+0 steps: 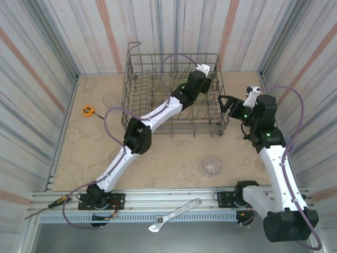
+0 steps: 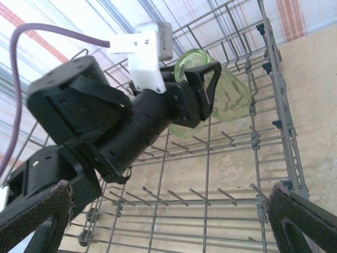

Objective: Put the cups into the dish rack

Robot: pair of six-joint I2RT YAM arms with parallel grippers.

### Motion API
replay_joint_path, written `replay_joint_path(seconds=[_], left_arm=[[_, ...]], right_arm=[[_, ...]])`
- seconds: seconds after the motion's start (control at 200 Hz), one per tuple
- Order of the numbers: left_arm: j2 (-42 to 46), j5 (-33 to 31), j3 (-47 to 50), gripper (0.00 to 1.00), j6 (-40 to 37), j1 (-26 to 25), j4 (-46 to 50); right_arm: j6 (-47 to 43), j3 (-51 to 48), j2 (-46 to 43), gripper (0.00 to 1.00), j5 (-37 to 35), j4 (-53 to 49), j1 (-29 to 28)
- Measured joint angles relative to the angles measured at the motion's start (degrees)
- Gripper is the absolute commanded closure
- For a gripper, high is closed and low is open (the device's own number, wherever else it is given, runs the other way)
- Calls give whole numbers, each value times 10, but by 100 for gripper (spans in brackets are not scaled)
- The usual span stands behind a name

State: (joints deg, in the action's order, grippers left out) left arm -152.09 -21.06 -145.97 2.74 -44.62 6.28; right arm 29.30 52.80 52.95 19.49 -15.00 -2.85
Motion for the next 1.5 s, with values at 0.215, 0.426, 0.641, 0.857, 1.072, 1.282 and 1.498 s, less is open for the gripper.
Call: replay_joint_path(seconds=[0.215, 0.426, 0.641, 0.857, 1.072, 1.282, 1.498], left_arm=[[-3, 0, 3, 8, -4, -1, -4], [-2, 15, 8, 1, 9, -1, -6], [26, 25, 61, 2, 24, -4, -6], [93, 26, 103, 1, 34, -17, -2], [211, 24, 173, 1, 41, -28, -4], [345, 22, 309, 1, 63, -34, -13], [445, 19, 428, 1, 80, -34, -7]], right_arm=[[0, 0, 2, 1, 0, 0, 0], [0, -2, 0, 1, 0, -1, 0], [0, -2, -11, 1, 0, -10, 0], [0, -7, -24, 1, 0, -19, 4], [0, -7, -26, 1, 11, -38, 4], [-11, 13, -19, 1, 20, -75, 6], [-33, 71, 13, 1, 33, -125, 6]])
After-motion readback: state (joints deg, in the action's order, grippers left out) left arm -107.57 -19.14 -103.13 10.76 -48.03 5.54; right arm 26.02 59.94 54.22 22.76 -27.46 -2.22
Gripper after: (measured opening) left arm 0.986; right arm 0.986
